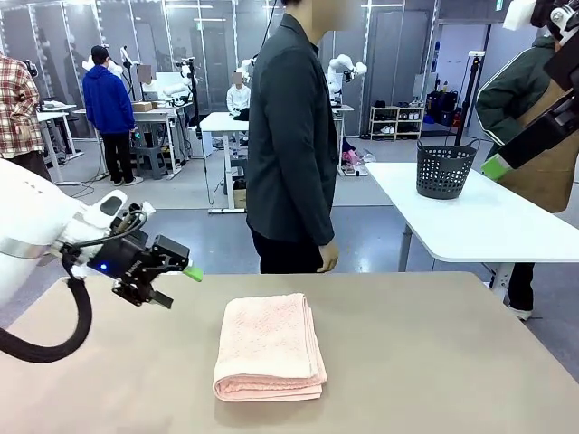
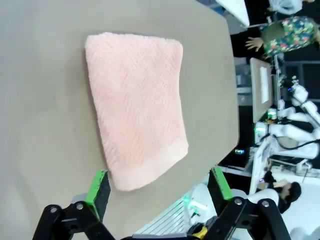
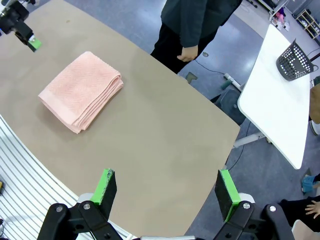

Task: Fold the towel.
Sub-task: Pick up the 100 cm Hotel Towel and place it on the left side of the table.

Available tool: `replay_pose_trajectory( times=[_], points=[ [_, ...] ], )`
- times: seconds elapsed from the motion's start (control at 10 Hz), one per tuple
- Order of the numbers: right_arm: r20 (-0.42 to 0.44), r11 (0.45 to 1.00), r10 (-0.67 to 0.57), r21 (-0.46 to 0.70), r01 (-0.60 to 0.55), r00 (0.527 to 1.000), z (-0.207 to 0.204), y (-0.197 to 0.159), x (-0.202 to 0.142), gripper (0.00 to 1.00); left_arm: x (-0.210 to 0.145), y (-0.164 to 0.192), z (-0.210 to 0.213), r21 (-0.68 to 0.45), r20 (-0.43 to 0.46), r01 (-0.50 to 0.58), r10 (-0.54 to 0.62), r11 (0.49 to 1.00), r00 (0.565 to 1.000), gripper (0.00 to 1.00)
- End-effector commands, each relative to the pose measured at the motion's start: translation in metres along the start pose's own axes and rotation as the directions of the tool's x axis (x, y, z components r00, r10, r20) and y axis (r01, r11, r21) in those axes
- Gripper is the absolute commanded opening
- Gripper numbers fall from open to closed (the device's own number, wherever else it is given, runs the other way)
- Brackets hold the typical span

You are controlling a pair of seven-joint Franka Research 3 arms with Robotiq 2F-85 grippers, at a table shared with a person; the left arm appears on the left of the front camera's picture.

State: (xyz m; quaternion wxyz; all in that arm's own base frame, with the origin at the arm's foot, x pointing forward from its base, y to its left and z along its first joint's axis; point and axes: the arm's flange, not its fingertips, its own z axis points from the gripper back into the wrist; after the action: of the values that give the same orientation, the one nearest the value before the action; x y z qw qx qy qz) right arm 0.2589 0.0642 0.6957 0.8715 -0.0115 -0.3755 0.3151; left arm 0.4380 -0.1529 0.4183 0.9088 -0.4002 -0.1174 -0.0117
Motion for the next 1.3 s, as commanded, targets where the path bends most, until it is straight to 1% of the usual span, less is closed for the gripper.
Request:
replay_pose_trajectory(
  times=[0.0, 0.1, 0.3, 0.4, 0.9, 1.0, 1.1, 1.2],
  points=[
    [-0.007, 1.000, 0.010, 0.004, -0.010, 1.000, 0.001, -0.004, 0.001, 1.00, 0.012, 0.015, -0.032, -0.052, 0.013, -0.067, 0.067, 0.996, 0.998, 1.00],
    [-0.007, 1.000, 0.010, 0.004, -0.010, 1.000, 0.001, -0.004, 0.001, 1.00, 0.013, 0.017, -0.039, -0.057, 0.024, -0.047, 0.048, 0.997, 0.999, 1.00],
    [-0.007, 1.000, 0.010, 0.004, -0.010, 1.000, 0.001, -0.004, 0.001, 1.00, 0.012, 0.028, -0.048, -0.079, -0.007, -0.019, 0.019, 0.997, 1.000, 1.00],
    [-0.007, 1.000, 0.010, 0.004, -0.010, 1.000, 0.001, -0.004, 0.001, 1.00, 0.008, 0.021, -0.040, -0.050, -0.009, -0.071, 0.070, 0.996, 0.997, 1.00],
    [-0.007, 1.000, 0.010, 0.004, -0.010, 1.000, 0.001, -0.004, 0.001, 1.00, 0.009, 0.024, -0.041, -0.049, -0.006, -0.058, 0.058, 0.997, 0.998, 1.00],
    [-0.007, 1.000, 0.010, 0.004, -0.010, 1.000, 0.001, -0.004, 0.001, 1.00, 0.010, 0.034, -0.051, -0.044, 0.057, -0.054, 0.057, 0.998, 0.997, 1.00],
    [-0.007, 1.000, 0.010, 0.004, -0.010, 1.000, 0.001, -0.004, 0.001, 1.00, 0.008, 0.042, -0.059, -0.083, 0.021, -0.060, 0.062, 0.995, 0.998, 1.00],
    [-0.007, 1.000, 0.010, 0.004, -0.010, 1.000, 0.001, -0.004, 0.001, 1.00, 0.006, 0.046, -0.065, -0.100, 0.005, -0.068, 0.068, 0.993, 0.998, 1.00]
  ],
)
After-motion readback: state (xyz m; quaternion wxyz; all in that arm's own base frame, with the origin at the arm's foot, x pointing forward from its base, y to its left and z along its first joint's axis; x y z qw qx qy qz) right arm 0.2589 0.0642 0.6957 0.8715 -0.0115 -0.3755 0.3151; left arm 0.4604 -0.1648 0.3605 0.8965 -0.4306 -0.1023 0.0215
